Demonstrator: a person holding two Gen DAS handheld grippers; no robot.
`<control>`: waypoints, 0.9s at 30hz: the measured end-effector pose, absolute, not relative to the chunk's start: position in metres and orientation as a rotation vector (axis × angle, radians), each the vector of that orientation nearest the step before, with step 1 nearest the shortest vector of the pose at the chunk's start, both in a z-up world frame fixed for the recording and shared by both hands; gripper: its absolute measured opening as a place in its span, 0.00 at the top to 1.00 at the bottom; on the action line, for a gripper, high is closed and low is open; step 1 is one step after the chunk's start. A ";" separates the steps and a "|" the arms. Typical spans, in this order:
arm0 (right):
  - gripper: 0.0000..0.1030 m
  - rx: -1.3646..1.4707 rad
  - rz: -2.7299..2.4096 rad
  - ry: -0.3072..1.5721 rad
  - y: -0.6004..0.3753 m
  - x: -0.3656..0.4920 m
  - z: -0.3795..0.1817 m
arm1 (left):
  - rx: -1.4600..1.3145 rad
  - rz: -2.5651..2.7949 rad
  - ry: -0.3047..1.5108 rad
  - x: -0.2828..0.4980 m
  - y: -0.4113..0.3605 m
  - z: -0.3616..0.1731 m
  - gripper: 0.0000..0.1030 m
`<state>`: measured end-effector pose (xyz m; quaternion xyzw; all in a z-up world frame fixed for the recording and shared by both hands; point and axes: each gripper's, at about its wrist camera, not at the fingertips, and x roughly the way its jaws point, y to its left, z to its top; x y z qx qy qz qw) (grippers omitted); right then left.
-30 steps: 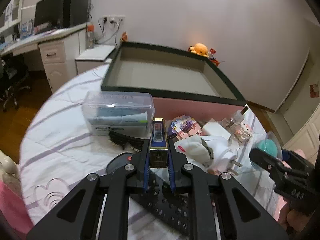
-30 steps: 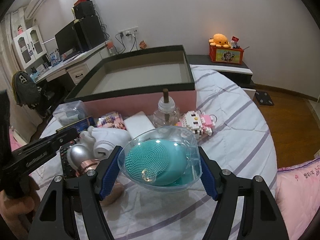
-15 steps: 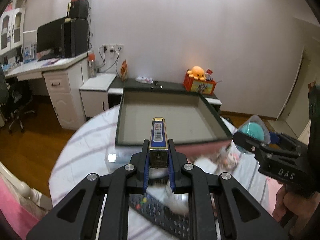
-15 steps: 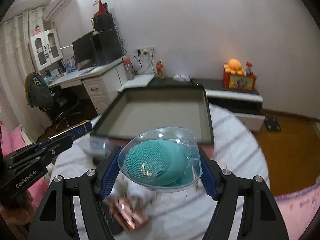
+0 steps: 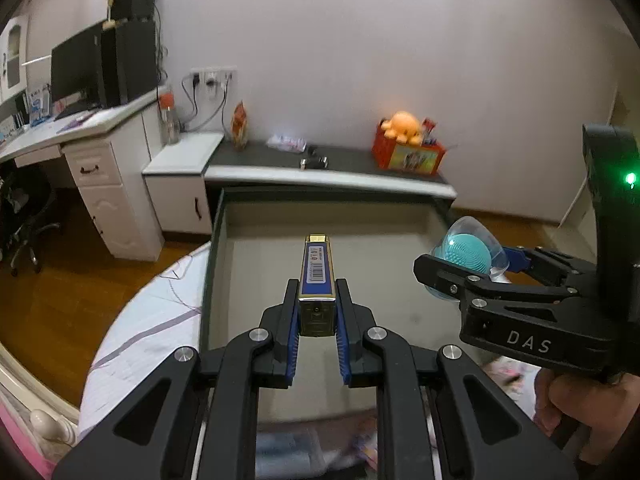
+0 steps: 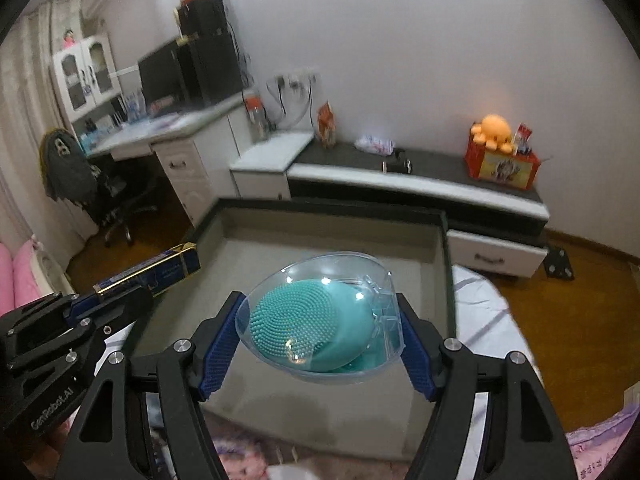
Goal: Organize rigid objects
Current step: 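Carry both items into the tray box and open both grippers, then move both tools back toward the remote and rose-gold cup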
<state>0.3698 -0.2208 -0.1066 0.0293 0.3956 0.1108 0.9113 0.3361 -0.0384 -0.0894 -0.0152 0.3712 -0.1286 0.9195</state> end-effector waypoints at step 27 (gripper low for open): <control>0.11 0.152 0.280 0.828 -0.218 0.321 -0.090 | -0.056 -0.115 0.689 0.248 -0.002 -0.060 0.00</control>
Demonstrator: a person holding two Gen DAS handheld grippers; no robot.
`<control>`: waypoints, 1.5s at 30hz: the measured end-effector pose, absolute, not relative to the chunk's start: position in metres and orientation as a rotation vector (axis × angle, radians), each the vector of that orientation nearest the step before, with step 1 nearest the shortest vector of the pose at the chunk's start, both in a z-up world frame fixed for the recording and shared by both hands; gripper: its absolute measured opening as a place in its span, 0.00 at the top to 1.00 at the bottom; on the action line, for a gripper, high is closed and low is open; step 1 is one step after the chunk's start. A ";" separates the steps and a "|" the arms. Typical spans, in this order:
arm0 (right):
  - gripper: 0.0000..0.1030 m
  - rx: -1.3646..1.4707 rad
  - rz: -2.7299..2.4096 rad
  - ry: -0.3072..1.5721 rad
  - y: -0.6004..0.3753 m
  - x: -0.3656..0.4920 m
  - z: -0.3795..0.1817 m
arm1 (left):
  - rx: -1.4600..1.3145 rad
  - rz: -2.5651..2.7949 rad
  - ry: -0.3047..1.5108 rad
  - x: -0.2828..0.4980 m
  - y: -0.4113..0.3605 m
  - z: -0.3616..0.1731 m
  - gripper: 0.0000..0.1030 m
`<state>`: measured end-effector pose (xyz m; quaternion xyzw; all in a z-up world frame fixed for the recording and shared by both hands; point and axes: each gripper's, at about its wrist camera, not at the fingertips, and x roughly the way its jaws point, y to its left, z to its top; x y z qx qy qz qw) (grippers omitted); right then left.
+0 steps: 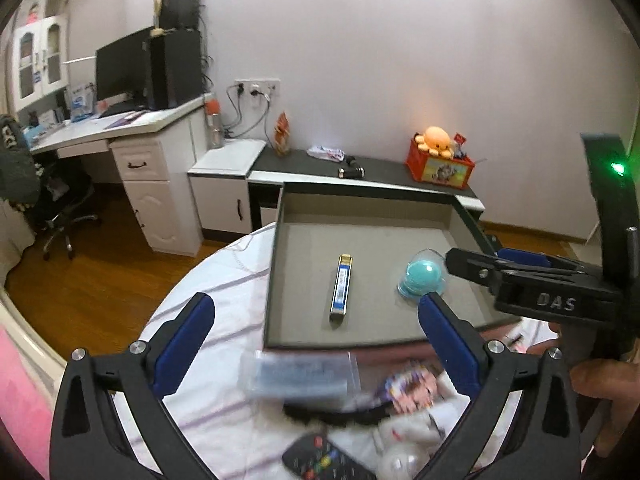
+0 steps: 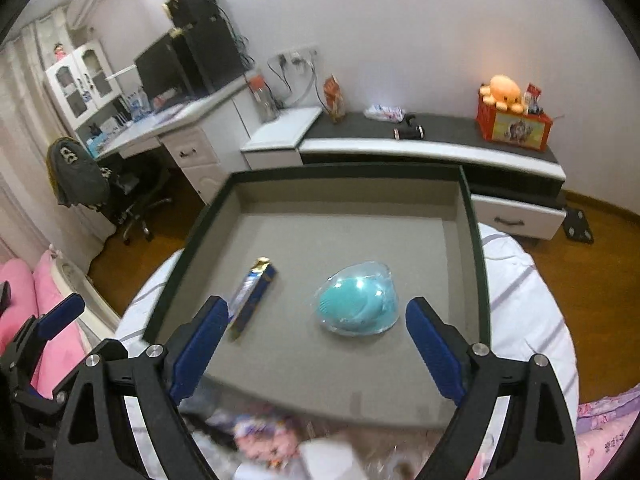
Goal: Organize rigid objects
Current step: 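Move both tools back toward the remote and rose-gold cup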
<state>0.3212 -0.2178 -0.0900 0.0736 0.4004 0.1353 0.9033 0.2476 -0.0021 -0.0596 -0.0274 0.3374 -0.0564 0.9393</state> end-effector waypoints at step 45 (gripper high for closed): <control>0.11 0.173 0.223 0.740 -0.245 0.082 -0.118 | -0.062 -0.053 0.749 0.063 -0.014 -0.106 0.00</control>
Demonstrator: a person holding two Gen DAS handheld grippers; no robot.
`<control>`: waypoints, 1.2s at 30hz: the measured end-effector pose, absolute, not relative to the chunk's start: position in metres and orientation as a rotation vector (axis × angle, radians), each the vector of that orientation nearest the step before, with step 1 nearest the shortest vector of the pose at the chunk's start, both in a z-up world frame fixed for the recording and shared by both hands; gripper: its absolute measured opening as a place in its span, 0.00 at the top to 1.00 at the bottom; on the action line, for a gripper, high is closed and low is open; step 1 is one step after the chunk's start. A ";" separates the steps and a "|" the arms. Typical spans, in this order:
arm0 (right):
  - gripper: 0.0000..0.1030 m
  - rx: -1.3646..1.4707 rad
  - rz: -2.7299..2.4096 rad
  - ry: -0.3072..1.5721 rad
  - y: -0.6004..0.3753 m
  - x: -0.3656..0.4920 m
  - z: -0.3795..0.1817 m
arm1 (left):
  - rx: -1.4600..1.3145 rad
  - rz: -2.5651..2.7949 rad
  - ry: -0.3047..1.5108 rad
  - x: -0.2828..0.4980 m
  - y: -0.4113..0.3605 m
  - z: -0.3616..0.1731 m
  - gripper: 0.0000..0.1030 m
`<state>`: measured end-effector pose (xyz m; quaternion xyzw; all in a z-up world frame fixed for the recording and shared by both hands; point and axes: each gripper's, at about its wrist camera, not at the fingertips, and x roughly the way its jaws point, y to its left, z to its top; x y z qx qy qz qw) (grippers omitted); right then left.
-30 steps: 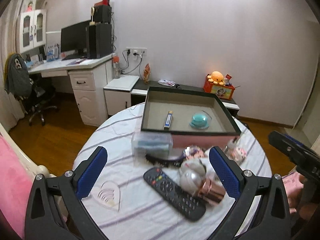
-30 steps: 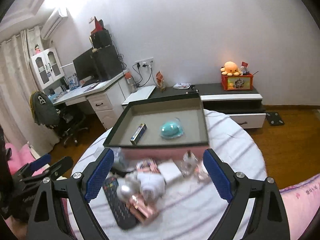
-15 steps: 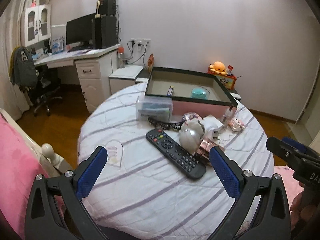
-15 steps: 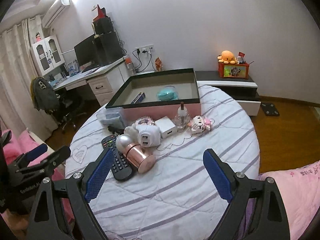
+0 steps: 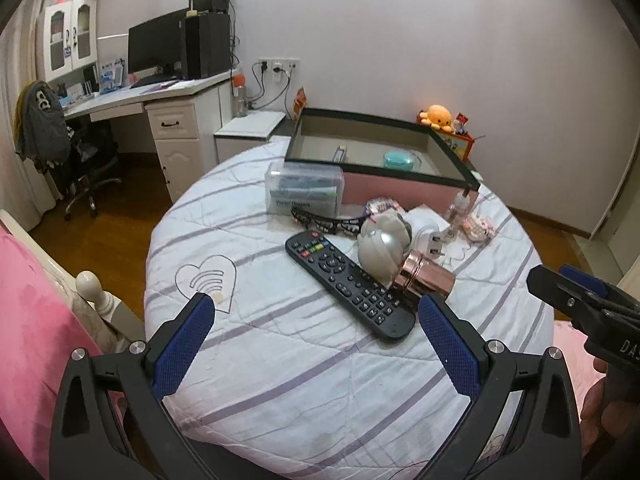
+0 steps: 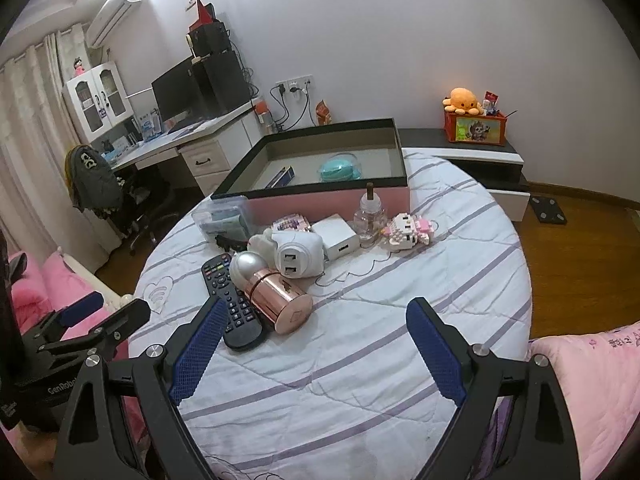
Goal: Organize rigid objects
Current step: 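Move both tools back toward the remote and rose-gold cup, then grasp the rose-gold cup with the right gripper while the left grasps the black remote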
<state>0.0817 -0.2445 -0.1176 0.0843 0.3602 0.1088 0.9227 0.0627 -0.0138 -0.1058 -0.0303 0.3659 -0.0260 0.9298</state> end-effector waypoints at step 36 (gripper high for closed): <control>0.52 0.076 0.582 0.950 -0.195 0.176 -0.199 | -0.042 -0.033 0.922 0.109 -0.031 -0.174 0.00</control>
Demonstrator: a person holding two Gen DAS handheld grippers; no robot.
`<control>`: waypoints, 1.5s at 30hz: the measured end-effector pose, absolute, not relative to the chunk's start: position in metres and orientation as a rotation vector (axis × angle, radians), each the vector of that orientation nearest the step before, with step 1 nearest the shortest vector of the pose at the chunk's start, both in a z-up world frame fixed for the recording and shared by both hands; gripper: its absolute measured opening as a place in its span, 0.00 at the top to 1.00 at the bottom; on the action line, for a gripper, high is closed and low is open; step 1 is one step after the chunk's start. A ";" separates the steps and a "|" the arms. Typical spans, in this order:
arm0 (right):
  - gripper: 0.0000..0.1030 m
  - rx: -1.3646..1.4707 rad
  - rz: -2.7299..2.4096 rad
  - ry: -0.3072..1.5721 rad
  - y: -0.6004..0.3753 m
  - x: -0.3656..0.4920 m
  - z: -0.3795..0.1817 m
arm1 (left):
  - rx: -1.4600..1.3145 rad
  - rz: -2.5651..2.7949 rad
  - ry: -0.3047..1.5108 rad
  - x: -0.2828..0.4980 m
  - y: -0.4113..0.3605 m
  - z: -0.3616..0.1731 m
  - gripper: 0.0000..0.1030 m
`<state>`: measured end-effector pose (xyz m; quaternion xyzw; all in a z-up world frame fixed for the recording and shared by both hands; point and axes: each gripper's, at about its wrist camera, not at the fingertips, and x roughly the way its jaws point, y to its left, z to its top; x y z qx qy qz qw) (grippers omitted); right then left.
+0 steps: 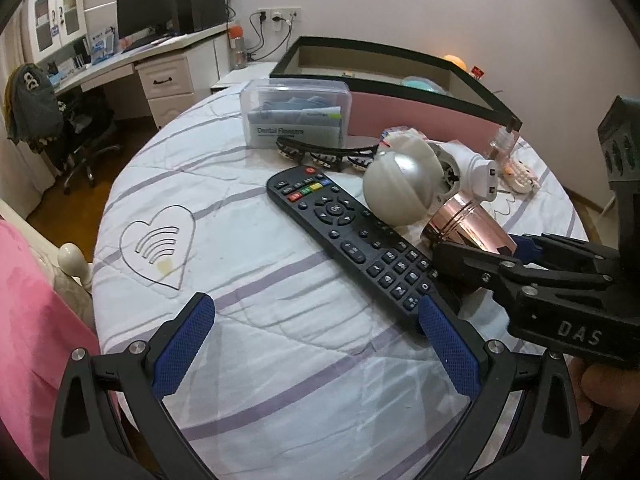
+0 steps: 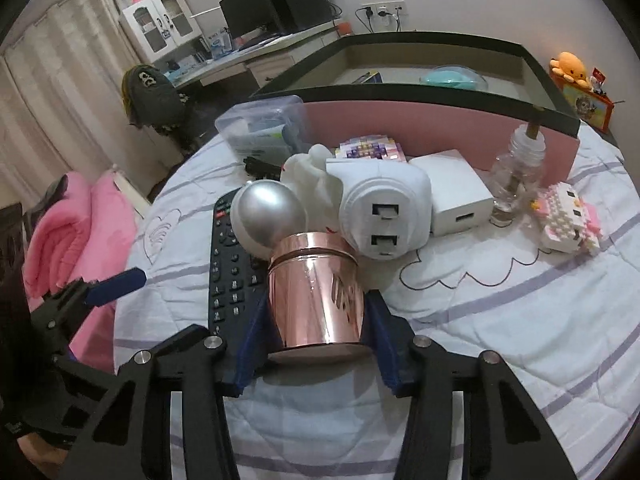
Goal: Organize rigid objects
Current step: 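Grasp the rose-gold cup with the right gripper while the left grasps the black remote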
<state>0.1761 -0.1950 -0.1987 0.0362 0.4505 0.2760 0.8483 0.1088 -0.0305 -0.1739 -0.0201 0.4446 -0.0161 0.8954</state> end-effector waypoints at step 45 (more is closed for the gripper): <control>0.53 0.194 0.440 0.909 -0.233 0.152 -0.186 | -0.056 -0.094 0.902 0.128 -0.009 -0.175 0.57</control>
